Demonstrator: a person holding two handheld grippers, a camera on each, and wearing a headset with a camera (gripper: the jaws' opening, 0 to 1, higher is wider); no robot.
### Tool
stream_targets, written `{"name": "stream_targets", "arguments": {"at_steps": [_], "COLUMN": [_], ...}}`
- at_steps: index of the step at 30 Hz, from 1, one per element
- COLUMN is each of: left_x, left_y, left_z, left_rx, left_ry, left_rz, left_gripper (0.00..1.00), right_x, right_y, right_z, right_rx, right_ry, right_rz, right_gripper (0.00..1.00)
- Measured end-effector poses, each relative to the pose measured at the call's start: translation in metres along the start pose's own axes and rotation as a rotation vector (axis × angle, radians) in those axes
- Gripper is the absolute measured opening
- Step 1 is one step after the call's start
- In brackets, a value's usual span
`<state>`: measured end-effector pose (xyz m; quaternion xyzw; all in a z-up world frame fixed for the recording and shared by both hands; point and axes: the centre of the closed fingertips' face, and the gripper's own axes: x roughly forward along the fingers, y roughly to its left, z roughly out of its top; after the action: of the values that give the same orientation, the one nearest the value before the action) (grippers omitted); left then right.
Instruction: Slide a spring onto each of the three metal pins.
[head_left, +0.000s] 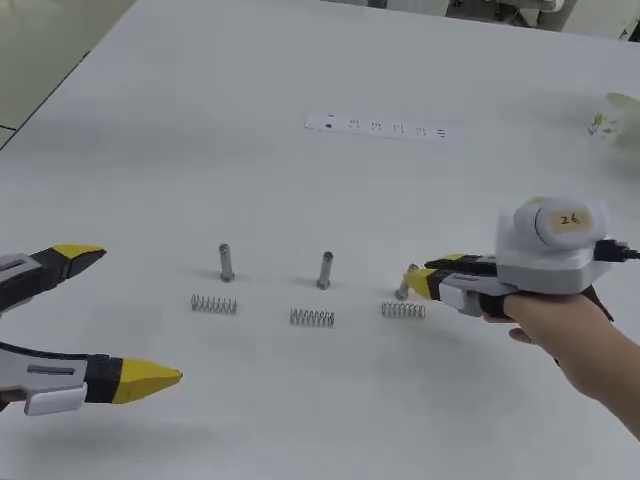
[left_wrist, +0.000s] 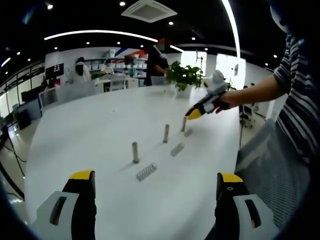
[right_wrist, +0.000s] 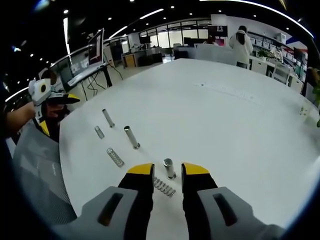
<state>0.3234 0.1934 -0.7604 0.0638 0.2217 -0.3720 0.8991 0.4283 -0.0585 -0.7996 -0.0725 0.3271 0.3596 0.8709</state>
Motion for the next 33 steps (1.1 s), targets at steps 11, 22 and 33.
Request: {"name": "stream_targets", "arguments": {"at_steps": [11,22,33], "left_x": [0.001,0.001,-0.002], "left_y": [0.001,0.0,0.002], "left_z": [-0.001,-0.004,-0.004], "left_rx": [0.0,-0.004,0.001], "left_ry": [0.007,0.012,0.015], "left_rz": [0.0,-0.001,0.001], "left_gripper": [0.98,0.98,0.98], "right_x": [-0.004,-0.006,0.0], "right_y": [0.011,0.018,0.02], "right_z": [-0.016,-0.025,-0.036], "right_rx": [-0.16,-0.342,-0.483], "right_ry": [0.082,0.158,0.245], "right_rz": [0.097,0.163,0.217], "right_gripper": [0.23,0.24,0.22]}}
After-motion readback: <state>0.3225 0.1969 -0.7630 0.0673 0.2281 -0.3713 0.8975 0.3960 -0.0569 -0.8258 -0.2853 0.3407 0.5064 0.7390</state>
